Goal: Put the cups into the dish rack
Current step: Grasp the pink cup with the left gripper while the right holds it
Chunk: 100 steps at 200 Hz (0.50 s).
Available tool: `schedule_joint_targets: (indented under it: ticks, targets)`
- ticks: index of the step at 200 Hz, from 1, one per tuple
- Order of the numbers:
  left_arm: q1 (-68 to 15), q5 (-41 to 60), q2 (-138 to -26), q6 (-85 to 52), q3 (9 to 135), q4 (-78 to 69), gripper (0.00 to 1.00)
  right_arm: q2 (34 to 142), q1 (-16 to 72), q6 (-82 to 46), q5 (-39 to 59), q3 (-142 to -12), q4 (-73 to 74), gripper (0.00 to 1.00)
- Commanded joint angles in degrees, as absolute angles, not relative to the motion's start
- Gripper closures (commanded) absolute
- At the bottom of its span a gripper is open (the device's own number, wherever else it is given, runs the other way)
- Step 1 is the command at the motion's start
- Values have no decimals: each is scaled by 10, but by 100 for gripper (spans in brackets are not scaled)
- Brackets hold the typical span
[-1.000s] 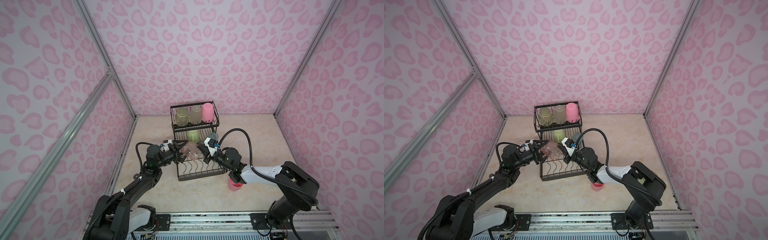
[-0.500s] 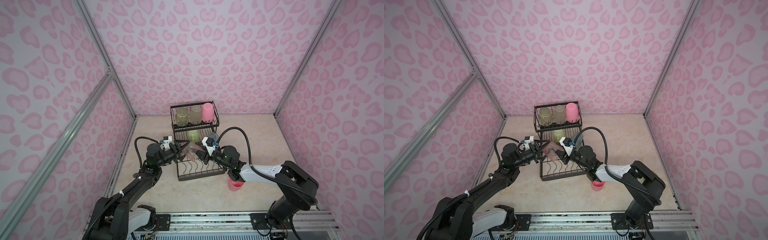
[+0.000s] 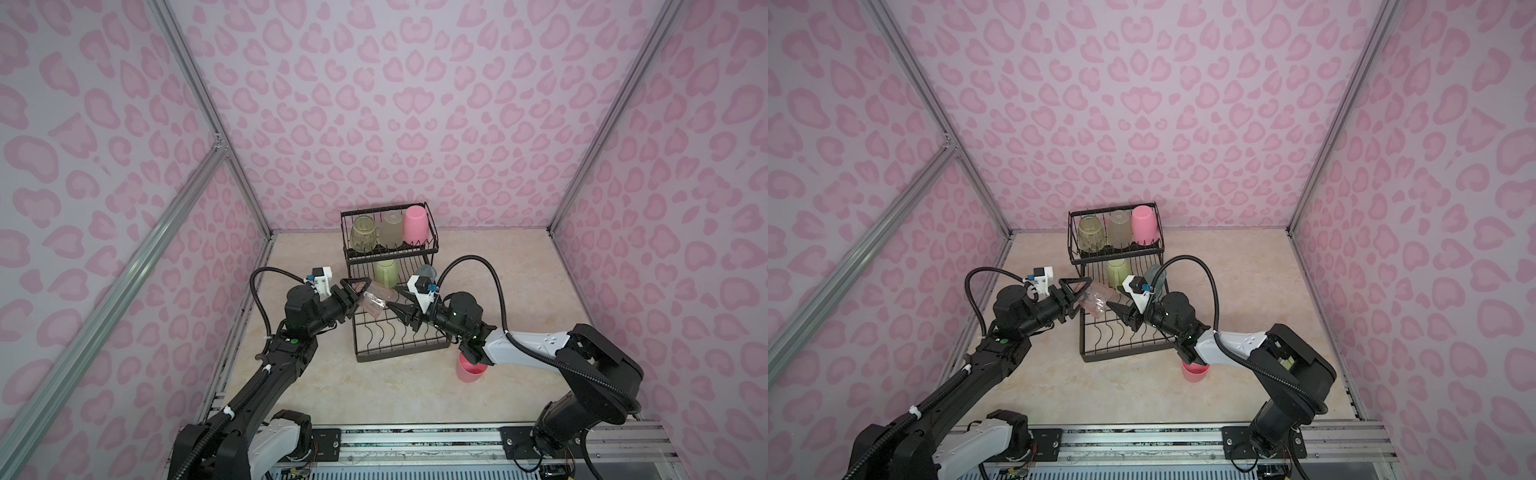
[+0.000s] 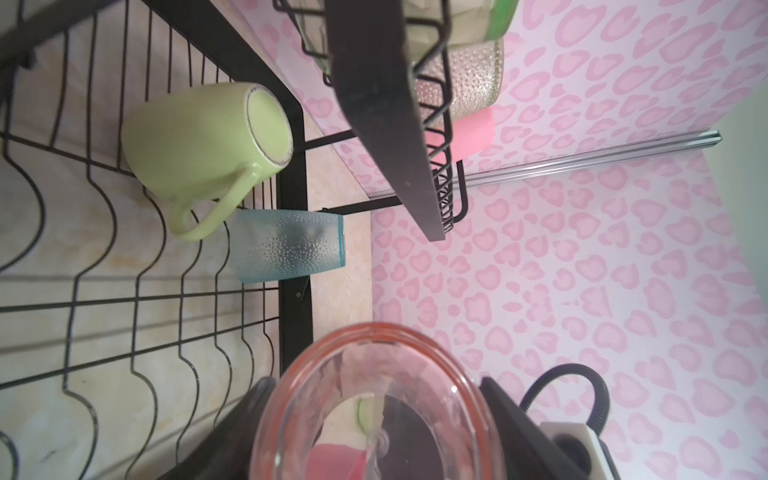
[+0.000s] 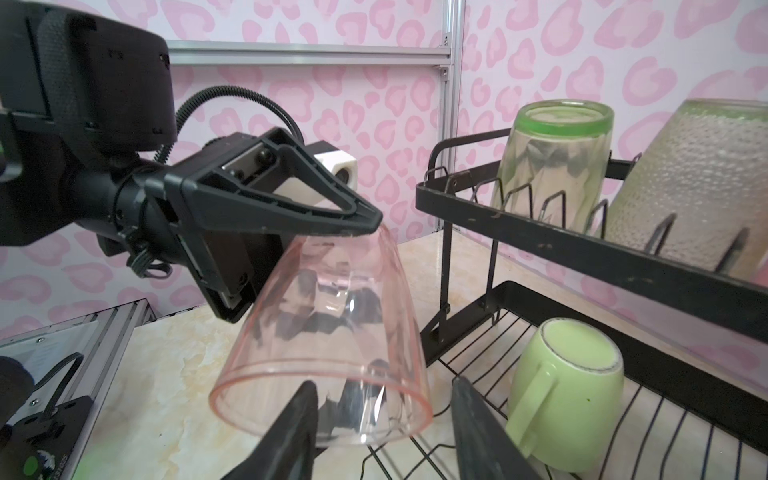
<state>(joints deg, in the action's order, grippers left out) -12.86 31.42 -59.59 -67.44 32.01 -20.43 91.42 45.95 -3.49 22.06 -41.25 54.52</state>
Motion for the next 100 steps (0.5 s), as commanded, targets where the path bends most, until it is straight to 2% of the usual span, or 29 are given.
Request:
schedule_joint_targets:
  ticks: [1, 64, 100]
  targets:
    - [-128, 249, -581, -580, 334, -143, 49, 902, 454, -36, 217, -398, 541, 49]
    - [-148, 103, -568, -441, 324, -88, 49, 842, 429, -66, 204, -350, 501, 49]
    - [-204, 24, -584, -399, 327, -94, 49, 811, 418, -82, 186, -326, 490, 49]
